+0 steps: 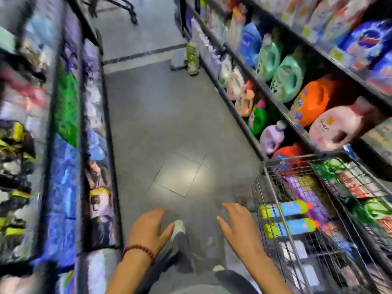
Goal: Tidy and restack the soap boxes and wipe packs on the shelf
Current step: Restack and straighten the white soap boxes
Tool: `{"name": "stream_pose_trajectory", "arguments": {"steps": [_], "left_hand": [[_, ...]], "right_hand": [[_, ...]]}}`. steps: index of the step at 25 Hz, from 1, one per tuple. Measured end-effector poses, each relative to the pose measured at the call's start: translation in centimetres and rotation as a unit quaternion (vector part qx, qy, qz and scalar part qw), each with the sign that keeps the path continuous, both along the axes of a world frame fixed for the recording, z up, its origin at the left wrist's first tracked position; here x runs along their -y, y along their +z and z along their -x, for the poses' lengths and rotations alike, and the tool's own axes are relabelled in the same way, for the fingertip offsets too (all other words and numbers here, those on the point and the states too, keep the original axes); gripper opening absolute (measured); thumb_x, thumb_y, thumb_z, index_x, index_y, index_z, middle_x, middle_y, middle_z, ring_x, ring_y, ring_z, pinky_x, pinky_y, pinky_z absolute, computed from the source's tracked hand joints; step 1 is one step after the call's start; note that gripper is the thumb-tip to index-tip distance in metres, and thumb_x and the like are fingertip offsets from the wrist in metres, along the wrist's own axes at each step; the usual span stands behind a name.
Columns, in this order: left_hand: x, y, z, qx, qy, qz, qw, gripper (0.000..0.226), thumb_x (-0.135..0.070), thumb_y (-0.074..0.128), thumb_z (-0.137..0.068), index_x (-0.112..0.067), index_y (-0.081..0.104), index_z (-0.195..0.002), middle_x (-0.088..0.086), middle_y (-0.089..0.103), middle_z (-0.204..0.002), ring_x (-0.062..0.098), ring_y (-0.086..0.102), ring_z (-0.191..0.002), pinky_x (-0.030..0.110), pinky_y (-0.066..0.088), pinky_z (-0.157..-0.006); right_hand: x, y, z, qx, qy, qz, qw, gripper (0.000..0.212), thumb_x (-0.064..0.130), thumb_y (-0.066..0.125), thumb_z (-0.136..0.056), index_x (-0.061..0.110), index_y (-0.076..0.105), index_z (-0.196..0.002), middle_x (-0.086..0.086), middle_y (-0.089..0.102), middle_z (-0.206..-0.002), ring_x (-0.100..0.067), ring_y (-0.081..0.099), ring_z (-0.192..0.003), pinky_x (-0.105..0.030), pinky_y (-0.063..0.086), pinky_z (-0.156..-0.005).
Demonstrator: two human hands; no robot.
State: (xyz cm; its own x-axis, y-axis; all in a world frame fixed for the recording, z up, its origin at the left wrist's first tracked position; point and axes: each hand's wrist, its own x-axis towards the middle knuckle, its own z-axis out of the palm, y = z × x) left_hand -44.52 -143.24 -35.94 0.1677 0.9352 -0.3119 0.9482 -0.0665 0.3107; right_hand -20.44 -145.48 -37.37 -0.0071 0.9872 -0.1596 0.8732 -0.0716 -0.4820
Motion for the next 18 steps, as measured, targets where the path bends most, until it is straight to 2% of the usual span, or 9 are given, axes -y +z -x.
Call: {"name": "stream_pose_trajectory", "arguments": {"steps": [4,9,13,18], "left_hand": [[-6.0,0.3,4.1,0.020,-0.009,-0.022,1.000,0.055,-0.049,0.048,-0.092,-0.023,0.041,-0.139,-0.004,0.047,-0.140,0.015,0.043,-0.128,0.025,0.031,-0.106],[-14.7,0.3,7.8,0.027,-0.025,-0.027,0.999,0.055,-0.048,0.048,-0.091,-0.024,0.040,-0.140,-0.005,0.048,-0.139,0.013,0.043,-0.128,0.024,0.030,-0.106],[-21.7,0.0,6.0,0.017,-0.082,-0.013,0.996,0.055,-0.052,0.039,-0.094,-0.029,0.031,-0.143,-0.010,0.039,-0.144,0.009,0.037,-0.131,0.020,0.026,-0.106],[-33.7,-0.8,-0.4,0.030,-0.156,-0.022,0.987,0.054,-0.048,0.041,-0.094,-0.027,0.032,-0.143,-0.008,0.040,-0.145,0.011,0.038,-0.130,0.021,0.027,-0.106]], "right_hand": [[-7.0,0.6,3.5,0.017,0.041,-0.034,0.998,0.036,0.034,0.058,-0.087,0.015,0.057,-0.118,-0.001,0.057,-0.116,-0.024,0.052,-0.108,-0.034,0.044,-0.085],[-14.9,1.4,6.8,0.052,0.035,-0.033,0.997,0.035,0.029,0.069,-0.079,0.015,0.062,-0.110,0.000,0.062,-0.107,-0.025,0.058,-0.100,-0.034,0.049,-0.072],[-19.2,1.1,6.0,0.062,-0.013,0.019,0.998,0.038,0.030,0.067,-0.080,0.014,0.061,-0.114,-0.001,0.061,-0.110,-0.026,0.056,-0.103,-0.034,0.049,-0.074],[-26.4,-1.2,2.1,0.057,-0.090,0.054,0.993,0.037,0.026,0.072,-0.077,0.008,0.064,-0.109,-0.005,0.063,-0.106,-0.031,0.059,-0.100,-0.039,0.052,-0.071]]}}
